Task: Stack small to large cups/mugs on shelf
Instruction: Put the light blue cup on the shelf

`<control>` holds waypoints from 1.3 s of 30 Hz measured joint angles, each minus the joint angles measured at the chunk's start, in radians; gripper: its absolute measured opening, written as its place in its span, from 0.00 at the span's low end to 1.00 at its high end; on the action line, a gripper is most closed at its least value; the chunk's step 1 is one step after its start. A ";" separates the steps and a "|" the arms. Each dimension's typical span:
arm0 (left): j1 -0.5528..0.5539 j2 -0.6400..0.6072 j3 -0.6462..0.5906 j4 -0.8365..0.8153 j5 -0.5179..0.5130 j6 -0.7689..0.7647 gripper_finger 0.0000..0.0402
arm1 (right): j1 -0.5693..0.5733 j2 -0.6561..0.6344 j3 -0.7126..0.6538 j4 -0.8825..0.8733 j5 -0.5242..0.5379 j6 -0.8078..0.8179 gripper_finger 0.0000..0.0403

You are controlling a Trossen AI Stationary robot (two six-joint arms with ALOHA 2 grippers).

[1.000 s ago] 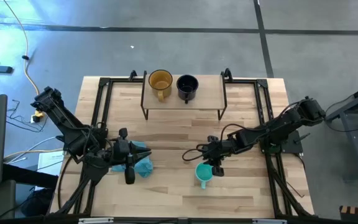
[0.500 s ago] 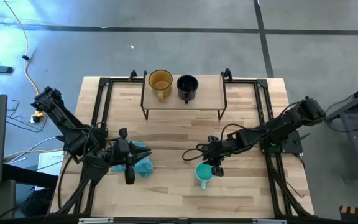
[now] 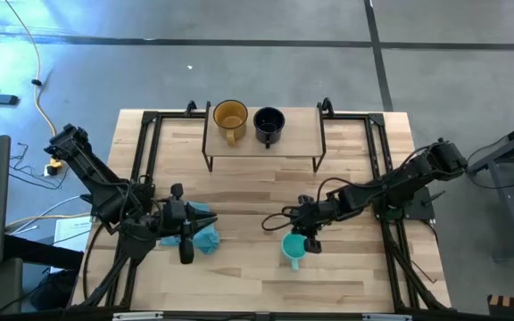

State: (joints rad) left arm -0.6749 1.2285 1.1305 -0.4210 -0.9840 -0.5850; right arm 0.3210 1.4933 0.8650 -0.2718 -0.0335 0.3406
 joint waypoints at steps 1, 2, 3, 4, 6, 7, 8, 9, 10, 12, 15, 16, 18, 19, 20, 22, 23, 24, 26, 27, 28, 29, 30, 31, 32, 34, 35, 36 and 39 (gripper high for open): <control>0.000 0.000 0.000 0.000 0.000 0.000 0.09 | 0.000 0.000 0.000 0.000 0.007 0.007 0.01; 0.000 0.000 0.000 0.000 0.000 0.000 0.09 | 0.000 0.000 0.000 0.000 0.014 0.018 0.01; 0.000 0.000 0.000 0.000 0.000 0.000 0.09 | 0.000 0.000 0.000 0.000 0.016 0.019 0.00; 0.000 0.000 0.000 0.000 0.000 0.000 0.09 | 0.000 0.000 0.000 0.000 0.017 0.019 0.00; 0.000 0.000 0.000 0.000 0.000 0.000 0.09 | 0.000 0.000 0.000 0.000 0.017 0.024 0.00; 0.000 0.000 0.000 0.000 0.000 0.000 0.09 | 0.000 0.000 0.000 0.000 0.015 0.025 0.00; 0.000 0.000 0.000 0.000 0.000 0.000 0.09 | 0.000 0.000 0.000 0.000 0.012 0.026 0.00; 0.000 0.000 0.000 0.000 0.000 0.000 0.09 | 0.000 0.000 0.005 -0.008 0.010 0.027 0.00; 0.000 0.000 0.000 0.000 0.000 0.000 0.09 | 0.000 0.000 0.013 -0.022 0.007 0.026 0.00; 0.000 0.000 0.000 -0.001 0.000 0.000 0.09 | 0.000 0.000 0.039 -0.050 0.007 0.019 0.00; 0.000 0.000 0.000 -0.001 0.000 0.001 0.09 | -0.007 0.000 0.089 -0.111 0.006 -0.004 0.00; 0.000 0.000 0.000 -0.001 0.000 0.001 0.09 | -0.010 0.000 0.107 -0.140 0.006 -0.009 0.00; 0.000 0.000 0.000 -0.001 0.000 0.001 0.09 | -0.020 0.000 0.143 -0.188 0.003 -0.025 0.00; 0.000 0.000 0.000 -0.001 0.000 0.001 0.09 | -0.025 0.000 0.162 -0.216 0.003 -0.032 0.00; 0.000 0.000 0.000 -0.001 0.000 0.002 0.09 | -0.030 0.000 0.182 -0.242 -0.001 -0.037 0.00; 0.000 0.000 0.000 -0.001 0.000 0.002 0.09 | -0.039 0.000 0.219 -0.292 -0.006 -0.051 0.00; 0.000 0.000 0.000 -0.001 0.000 0.002 0.09 | -0.044 0.000 0.237 -0.318 -0.010 -0.055 0.00; 0.000 0.000 0.000 -0.001 0.000 0.002 0.09 | -0.049 0.000 0.256 -0.345 -0.015 -0.061 0.00; 0.000 0.000 0.000 -0.001 0.004 0.003 0.09 | -0.061 0.000 0.296 -0.400 -0.029 -0.076 0.00; 0.000 0.000 0.000 -0.001 0.005 0.003 0.09 | -0.067 0.000 0.315 -0.430 -0.035 -0.081 0.00; 0.000 0.000 0.000 -0.001 0.006 0.003 0.09 | -0.073 0.000 0.334 -0.464 -0.045 -0.088 0.00; 0.000 0.000 0.000 -0.001 0.006 0.003 0.09 | -0.079 0.000 0.352 -0.494 -0.050 -0.095 0.00; 0.000 0.000 0.000 -0.001 0.006 0.003 0.09 | -0.085 0.000 0.371 -0.524 -0.051 -0.101 0.00; 0.000 0.000 0.000 -0.002 0.006 0.003 0.09 | -0.091 0.000 0.392 -0.556 -0.051 -0.111 0.00; 0.000 0.000 0.000 -0.002 0.007 0.003 0.09 | -0.097 0.000 0.414 -0.590 -0.052 -0.116 0.00; 0.000 0.000 0.000 -0.006 0.008 0.003 0.09 | -0.110 0.000 0.453 -0.645 -0.054 -0.129 0.00; 0.000 0.000 0.000 -0.010 0.008 0.004 0.09 | -0.117 0.000 0.471 -0.669 -0.056 -0.135 0.00; 0.000 0.000 0.000 -0.013 0.009 0.004 0.09 | -0.124 0.000 0.490 -0.687 -0.059 -0.140 0.00; 0.000 0.000 0.000 -0.024 0.009 0.000 0.09 | -0.147 -0.001 0.541 -0.723 -0.074 -0.158 0.00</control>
State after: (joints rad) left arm -0.6749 1.2285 1.1305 -0.4448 -0.9753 -0.5846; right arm 0.1743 1.4926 1.4064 -0.9943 -0.1079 0.1821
